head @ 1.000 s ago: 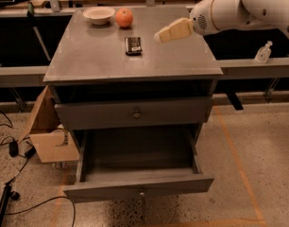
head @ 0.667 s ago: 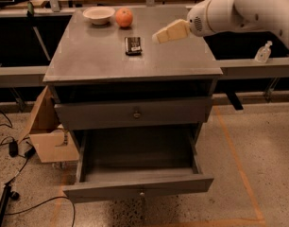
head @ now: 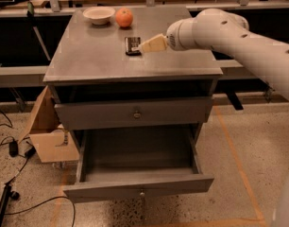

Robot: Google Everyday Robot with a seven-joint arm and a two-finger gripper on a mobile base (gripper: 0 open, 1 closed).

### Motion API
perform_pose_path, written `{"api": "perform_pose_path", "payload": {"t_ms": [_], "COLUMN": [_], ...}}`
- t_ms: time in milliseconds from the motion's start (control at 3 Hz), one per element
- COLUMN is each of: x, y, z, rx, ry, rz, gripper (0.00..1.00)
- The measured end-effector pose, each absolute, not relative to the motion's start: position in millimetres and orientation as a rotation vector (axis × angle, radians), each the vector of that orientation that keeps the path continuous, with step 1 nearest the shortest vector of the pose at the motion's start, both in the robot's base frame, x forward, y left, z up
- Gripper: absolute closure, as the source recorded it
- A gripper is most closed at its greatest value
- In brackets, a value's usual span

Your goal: Place rxbar chocolate into middle drawer

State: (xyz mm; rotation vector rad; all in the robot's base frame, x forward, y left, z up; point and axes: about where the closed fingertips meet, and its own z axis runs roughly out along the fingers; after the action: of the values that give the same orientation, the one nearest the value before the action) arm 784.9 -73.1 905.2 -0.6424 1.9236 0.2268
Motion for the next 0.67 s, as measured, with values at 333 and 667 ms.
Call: {"api": "perform_pose_path", "payload": {"t_ms": [333, 667], "x": [803.9, 818.2], "y": [-61.1, -43.8], "z": [889.9, 882.9], "rx": [-0.619, -0.652], "ry": [1.896, 1.859], "rz": [0.243, 0.284], "gripper": [0.0, 0.0]}}
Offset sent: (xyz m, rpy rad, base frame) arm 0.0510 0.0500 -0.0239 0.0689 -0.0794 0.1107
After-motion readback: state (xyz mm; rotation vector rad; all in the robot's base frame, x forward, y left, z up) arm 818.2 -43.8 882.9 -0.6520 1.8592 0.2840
